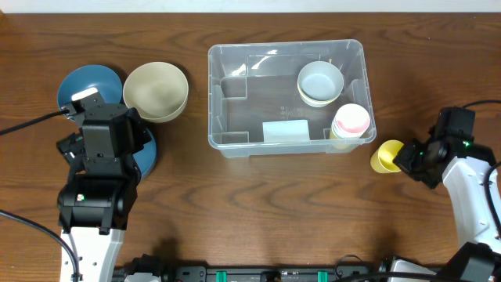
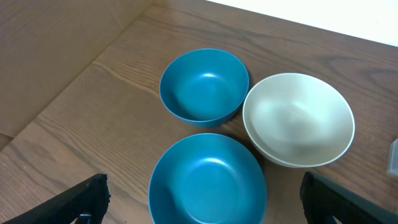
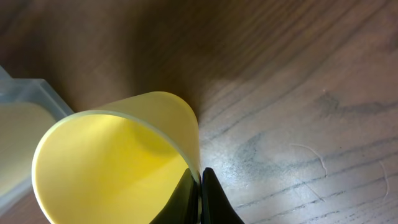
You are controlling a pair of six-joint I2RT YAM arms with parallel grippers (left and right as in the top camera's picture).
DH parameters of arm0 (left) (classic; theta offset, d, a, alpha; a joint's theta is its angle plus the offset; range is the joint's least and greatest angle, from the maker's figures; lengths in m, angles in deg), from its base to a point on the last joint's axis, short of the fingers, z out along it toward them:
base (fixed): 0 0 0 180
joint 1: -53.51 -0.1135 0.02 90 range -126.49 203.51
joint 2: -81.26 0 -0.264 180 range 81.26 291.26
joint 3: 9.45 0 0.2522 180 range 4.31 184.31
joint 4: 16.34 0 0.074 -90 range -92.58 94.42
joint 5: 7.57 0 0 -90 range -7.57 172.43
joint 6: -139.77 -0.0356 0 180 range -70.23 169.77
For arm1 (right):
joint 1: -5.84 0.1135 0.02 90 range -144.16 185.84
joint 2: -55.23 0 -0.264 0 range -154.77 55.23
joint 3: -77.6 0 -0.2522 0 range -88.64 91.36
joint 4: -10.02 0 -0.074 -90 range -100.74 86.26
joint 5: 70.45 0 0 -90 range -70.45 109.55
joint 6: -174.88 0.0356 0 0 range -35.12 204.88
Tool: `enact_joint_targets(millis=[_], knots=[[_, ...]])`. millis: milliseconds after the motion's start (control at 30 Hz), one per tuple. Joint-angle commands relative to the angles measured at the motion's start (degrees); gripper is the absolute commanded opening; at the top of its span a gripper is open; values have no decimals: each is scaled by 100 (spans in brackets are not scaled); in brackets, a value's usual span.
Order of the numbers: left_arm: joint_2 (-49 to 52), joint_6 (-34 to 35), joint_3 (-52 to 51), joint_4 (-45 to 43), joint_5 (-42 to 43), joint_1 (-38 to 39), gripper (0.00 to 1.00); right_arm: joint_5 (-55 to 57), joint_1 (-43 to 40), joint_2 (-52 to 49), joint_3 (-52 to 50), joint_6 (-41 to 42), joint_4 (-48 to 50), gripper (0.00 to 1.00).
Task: Pack container
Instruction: 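Grasp the last yellow cup with the right gripper and lift, then stack the yellow cup onto the pink cup in the bin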
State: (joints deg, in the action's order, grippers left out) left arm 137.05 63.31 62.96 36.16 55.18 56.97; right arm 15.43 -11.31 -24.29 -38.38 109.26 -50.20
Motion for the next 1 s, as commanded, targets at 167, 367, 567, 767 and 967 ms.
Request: enact_joint_targets(millis=[167, 367, 567, 767, 967], knots=[[4, 52, 125, 0, -87, -28, 98, -105, -22, 15, 1123, 0, -562, 1], [4, 52, 125, 0, -87, -28, 98, -402, -4, 15, 2151, -227, -1082, 1], [4, 52, 125, 0, -87, -28, 98, -929, 114, 81, 2817, -592, -1316, 1], [4, 52, 125, 0, -87, -28, 98, -1123, 345, 251, 2940, -817, -1200, 1], [4, 52, 125, 0, -87, -28, 98, -1281, 817, 313, 2940, -1137, -1102, 1]])
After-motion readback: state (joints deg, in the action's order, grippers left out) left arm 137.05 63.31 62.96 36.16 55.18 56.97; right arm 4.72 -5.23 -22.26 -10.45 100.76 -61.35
